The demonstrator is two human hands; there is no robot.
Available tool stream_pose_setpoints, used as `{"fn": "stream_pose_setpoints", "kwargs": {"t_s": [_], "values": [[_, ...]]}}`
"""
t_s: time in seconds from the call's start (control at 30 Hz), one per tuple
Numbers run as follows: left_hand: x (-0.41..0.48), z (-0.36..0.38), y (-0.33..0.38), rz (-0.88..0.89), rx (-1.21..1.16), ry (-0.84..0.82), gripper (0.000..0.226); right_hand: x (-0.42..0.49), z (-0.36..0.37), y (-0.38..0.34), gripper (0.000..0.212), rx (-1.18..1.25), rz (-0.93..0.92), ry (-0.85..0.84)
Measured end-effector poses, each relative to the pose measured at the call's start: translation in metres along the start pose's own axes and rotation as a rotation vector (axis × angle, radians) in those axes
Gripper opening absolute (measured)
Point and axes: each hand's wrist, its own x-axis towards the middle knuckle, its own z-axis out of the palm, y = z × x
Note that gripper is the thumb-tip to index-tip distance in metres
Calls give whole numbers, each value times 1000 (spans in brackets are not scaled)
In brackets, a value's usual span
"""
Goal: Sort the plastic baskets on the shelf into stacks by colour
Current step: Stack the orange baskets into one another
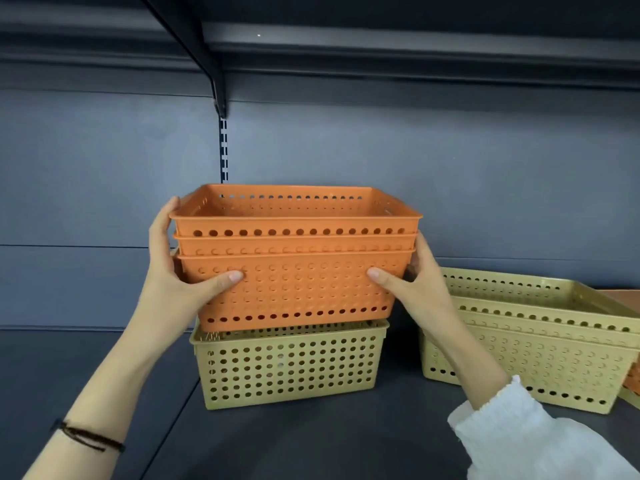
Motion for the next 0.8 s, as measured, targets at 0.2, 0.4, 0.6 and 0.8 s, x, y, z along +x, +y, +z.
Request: {"fn": "stream_pose_setpoints", "kwargs": {"t_s": [0.2,0.4,0.6,0.8], "values": [[-18,21,58,153,-9,2,105,-26,-40,-41,73,63,-117,81],[-62,48,86,111,-49,-19,102,-66,-90,-51,78,51,-117,67],[-114,82,96,12,-97,-13,109,-113,-144,-50,108,60,-72,53],[-167,116,96,-44,-83,-4,103,-158,-188,-39,104,25,11,-30]]}}
